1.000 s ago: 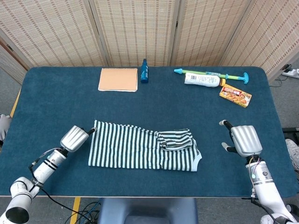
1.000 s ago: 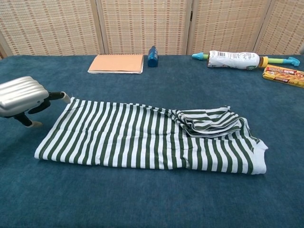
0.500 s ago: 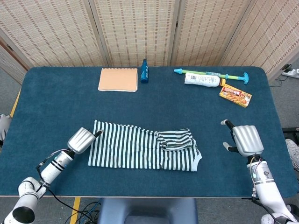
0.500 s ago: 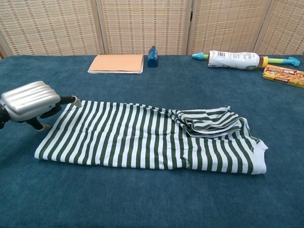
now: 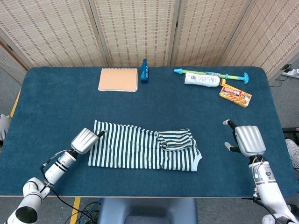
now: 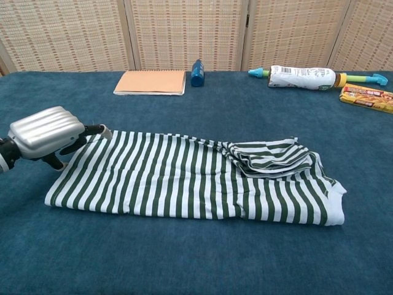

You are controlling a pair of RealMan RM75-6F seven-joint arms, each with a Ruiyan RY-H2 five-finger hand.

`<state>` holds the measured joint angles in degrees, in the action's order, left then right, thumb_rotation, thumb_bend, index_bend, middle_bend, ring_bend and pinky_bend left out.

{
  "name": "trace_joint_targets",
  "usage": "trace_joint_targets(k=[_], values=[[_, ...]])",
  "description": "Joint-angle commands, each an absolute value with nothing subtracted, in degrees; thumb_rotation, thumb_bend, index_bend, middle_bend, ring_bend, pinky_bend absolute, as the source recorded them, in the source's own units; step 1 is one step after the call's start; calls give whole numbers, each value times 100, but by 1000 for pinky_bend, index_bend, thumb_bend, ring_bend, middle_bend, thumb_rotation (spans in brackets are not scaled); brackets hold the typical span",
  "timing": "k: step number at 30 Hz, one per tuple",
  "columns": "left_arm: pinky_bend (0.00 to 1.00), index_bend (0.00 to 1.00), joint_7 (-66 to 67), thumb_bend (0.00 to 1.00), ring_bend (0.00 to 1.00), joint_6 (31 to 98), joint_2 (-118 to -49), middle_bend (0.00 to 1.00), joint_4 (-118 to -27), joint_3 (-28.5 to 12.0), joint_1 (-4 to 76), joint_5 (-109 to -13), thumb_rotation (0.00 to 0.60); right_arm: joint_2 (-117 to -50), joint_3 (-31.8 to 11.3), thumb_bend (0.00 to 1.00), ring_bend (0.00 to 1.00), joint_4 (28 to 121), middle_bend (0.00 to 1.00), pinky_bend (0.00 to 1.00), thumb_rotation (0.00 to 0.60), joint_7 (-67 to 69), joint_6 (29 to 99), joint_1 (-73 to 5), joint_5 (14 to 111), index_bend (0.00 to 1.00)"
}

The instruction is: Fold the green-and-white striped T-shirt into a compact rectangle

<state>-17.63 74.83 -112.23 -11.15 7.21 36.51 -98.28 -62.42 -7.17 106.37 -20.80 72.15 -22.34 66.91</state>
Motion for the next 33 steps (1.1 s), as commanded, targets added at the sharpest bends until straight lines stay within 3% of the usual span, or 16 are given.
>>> trace_joint_targets(k=[1,15,26,33], values=[[955,277,-1835,159,767,7479,-11252,858,-1141,692,3655,-9785,600,-6244,-720,195,934,10624,869,1000,600,-2063,7209,-2224,6693,289],[955,333,-2254,159,774,7447,-11278,864,-1200,666,3664,-9697,600,-6294,-756,195,941,10537,869,1000,600,-1997,7154,-2200,6660,289],[955,421,-2574,308,778,7567,-11269,868,-1301,614,3667,-9629,600,-6329,-767,195,943,10470,869,1000,600,-1933,7106,-2186,6653,289],[955,443,-2593,325,779,7614,-11248,869,-1322,587,3714,-9607,600,-6331,-774,195,945,10437,869,1000,600,-1886,7081,-2177,6666,289]])
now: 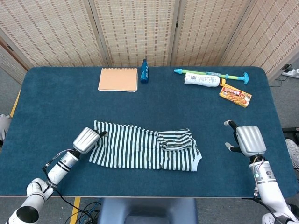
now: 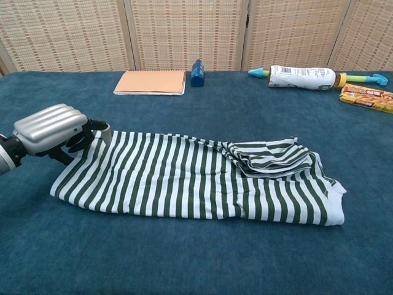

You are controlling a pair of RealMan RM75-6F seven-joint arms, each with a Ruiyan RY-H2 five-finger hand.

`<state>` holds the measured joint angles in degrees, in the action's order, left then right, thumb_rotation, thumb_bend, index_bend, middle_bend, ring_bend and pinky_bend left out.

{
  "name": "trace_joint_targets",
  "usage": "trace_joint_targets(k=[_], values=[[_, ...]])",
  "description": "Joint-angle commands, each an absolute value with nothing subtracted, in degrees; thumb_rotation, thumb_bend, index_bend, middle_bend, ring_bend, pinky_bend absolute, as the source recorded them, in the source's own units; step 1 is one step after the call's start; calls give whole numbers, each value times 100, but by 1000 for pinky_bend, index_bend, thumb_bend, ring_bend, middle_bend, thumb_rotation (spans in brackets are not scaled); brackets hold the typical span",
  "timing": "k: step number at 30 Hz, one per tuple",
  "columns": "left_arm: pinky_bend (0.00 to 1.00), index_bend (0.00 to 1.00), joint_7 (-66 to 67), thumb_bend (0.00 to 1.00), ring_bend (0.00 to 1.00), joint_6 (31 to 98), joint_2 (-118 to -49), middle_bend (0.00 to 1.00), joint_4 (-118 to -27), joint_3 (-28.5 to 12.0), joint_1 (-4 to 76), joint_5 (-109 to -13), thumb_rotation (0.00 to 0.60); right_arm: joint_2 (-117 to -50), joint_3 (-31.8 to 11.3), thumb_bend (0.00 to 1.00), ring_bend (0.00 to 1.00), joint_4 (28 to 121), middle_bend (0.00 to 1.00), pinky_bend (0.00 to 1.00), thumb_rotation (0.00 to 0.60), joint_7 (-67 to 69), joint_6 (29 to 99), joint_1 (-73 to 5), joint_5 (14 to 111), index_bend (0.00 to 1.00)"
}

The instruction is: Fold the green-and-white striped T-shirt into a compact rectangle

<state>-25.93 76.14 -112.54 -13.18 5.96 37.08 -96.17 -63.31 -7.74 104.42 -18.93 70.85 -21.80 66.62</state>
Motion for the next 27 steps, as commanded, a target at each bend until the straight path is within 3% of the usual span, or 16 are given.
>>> trace_joint_targets(k=[1,22,27], values=[[954,443,-2600,325,779,7608,-11240,870,-1330,573,3718,-9592,600,-6332,-772,195,945,10432,869,1000,600,-1879,7077,-2175,6672,289],[955,601,-2779,386,781,7643,-11169,882,-1511,498,3686,-9500,600,-6374,-778,195,945,10385,870,1000,600,-1809,7017,-2161,6690,289],[955,629,-2781,458,782,7630,-11168,883,-1557,542,3687,-9541,600,-6366,-781,195,946,10389,869,1000,600,-1797,7019,-2153,6704,289]])
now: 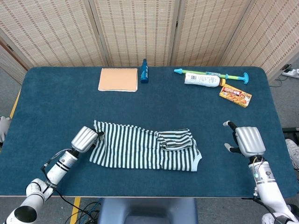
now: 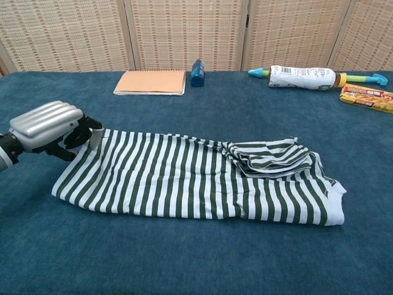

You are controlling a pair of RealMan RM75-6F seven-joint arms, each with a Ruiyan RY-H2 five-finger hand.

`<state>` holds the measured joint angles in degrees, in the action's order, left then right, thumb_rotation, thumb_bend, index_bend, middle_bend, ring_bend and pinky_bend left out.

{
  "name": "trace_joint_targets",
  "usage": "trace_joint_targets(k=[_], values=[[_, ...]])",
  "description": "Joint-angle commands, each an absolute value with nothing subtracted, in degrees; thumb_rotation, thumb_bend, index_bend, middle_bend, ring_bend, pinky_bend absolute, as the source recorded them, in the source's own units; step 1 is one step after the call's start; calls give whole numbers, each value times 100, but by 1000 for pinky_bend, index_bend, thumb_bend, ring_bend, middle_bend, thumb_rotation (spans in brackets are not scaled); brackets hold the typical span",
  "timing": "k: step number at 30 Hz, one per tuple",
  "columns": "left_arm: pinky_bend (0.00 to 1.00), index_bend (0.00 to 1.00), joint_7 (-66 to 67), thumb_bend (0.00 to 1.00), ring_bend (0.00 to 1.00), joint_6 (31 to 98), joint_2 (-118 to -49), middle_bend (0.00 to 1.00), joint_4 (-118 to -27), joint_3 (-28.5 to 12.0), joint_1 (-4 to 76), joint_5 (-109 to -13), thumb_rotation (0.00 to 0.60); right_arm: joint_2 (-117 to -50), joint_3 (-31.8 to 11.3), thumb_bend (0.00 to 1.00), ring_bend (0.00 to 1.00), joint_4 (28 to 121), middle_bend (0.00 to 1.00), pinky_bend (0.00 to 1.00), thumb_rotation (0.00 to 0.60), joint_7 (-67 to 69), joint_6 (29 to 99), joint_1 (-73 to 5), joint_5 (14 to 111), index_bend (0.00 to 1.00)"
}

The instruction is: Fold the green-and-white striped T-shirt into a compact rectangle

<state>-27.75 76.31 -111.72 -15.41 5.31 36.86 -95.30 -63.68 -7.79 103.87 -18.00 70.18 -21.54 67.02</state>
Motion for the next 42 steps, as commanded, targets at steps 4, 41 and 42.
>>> trace_joint_targets(k=[4,41,42], values=[[954,654,-2782,513,783,7694,-11147,885,-1651,552,3673,-9558,600,-6367,-792,195,946,10384,869,1000,600,-1762,7031,-2144,6716,289],[941,697,-2904,683,781,6723,-9747,887,-2305,-46,2727,-8527,600,-6458,-807,195,947,10437,869,1000,600,-1599,7143,-2081,6969,290],[940,693,-2873,683,780,6678,-9714,887,-2295,-57,2713,-8506,600,-6457,-805,195,947,10437,869,1000,600,-1592,7149,-2076,6978,290]])
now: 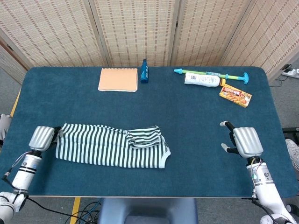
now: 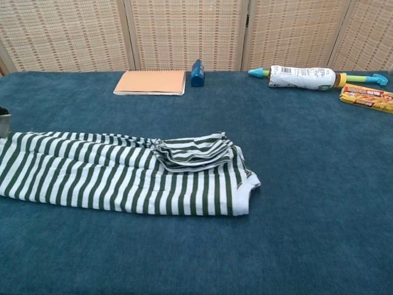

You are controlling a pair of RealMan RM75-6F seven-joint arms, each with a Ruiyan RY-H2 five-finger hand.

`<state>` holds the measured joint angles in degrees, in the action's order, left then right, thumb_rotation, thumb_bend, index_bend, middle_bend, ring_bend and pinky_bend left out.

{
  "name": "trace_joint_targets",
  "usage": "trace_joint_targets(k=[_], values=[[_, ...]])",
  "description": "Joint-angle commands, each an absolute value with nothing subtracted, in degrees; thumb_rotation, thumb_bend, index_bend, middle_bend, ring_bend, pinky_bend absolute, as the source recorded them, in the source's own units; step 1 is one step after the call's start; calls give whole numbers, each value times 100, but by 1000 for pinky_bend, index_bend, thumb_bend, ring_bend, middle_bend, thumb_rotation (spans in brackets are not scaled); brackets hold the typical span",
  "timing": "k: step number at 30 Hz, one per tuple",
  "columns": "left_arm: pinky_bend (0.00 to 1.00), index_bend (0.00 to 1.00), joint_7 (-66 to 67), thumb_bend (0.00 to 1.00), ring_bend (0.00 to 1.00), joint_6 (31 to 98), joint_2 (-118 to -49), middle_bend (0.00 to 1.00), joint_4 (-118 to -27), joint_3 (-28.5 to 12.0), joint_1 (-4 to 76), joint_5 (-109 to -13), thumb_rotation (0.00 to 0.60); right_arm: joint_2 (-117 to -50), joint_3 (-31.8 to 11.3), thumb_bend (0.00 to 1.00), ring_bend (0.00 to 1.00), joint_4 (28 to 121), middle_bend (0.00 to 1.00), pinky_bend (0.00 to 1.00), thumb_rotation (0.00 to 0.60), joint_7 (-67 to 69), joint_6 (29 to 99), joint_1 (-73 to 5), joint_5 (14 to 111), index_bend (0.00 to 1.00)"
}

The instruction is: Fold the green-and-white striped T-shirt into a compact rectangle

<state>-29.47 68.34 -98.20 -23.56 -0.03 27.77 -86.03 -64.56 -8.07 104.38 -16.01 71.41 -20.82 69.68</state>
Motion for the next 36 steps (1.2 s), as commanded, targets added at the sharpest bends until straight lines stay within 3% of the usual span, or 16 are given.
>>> trace_joint_targets(k=[1,9,19,23,36], values=[[939,689,-2848,683,779,6649,-9666,887,-2320,-74,2693,-8483,600,-6454,-802,195,947,10437,869,1000,600,-1583,7154,-2070,6988,290],[935,681,-2443,683,774,6852,-9070,887,-3645,-198,2746,-8497,600,-6384,-821,195,947,10464,869,1000,600,-1507,7220,-2025,7055,290],[937,676,-151,683,774,6273,-7829,886,-7358,-667,3197,-7964,600,-6277,-796,195,947,10461,869,1000,600,-1291,7339,-1878,7125,290],[937,675,553,683,774,5987,-7670,886,-8263,-894,3419,-7582,600,-6231,-780,195,947,10449,869,1000,600,-1203,7397,-1806,7156,290],[937,663,2595,683,772,5619,-8140,883,-9458,-1280,4235,-6433,600,-6110,-780,195,947,10382,869,1000,600,-987,7481,-1642,7161,290]])
